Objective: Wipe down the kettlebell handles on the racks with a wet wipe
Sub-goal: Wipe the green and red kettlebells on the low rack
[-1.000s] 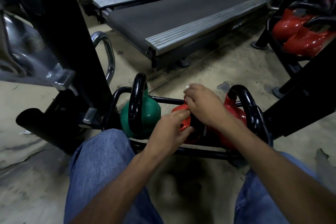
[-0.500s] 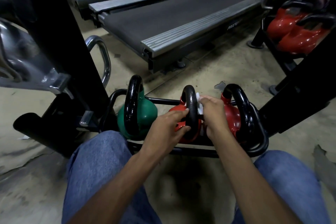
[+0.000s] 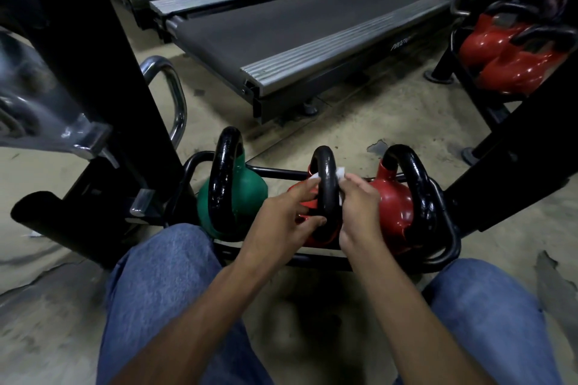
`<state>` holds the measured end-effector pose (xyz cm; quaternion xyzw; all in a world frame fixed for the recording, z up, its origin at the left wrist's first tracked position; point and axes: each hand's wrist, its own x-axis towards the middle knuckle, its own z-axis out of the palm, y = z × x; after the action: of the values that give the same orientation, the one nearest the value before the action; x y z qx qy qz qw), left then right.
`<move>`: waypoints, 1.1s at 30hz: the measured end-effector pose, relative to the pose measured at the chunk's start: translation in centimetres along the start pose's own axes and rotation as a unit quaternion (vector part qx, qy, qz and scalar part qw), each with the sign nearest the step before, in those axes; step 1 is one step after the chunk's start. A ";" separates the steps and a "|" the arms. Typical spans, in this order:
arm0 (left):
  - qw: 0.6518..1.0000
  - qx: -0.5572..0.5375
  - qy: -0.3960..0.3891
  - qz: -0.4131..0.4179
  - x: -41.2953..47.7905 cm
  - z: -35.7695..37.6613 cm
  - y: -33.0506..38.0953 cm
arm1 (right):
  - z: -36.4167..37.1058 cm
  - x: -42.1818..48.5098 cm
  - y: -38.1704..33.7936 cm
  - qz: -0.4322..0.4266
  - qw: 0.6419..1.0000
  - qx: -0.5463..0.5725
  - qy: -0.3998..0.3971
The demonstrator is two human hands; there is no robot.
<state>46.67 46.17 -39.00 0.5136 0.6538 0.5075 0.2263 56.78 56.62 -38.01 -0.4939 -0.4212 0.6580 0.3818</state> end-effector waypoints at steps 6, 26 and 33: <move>0.998 -0.007 -0.038 -0.050 -0.2 0.3 -0.4 | -0.2 2.4 -1.0 -0.319 0.880 -0.347 -0.063; 0.992 0.065 -0.099 -0.037 -0.2 -0.4 -2.1 | -3.6 0.5 -4.1 -0.482 0.654 -0.562 -0.154; 0.993 0.062 -0.097 -0.017 -0.5 -0.4 -2.2 | 0.1 1.2 -1.7 0.120 0.990 0.018 -0.067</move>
<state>45.58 45.68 -40.92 0.5625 0.6675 0.4097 0.2648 56.57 58.30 -36.82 -0.4888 -0.3715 0.7381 0.2796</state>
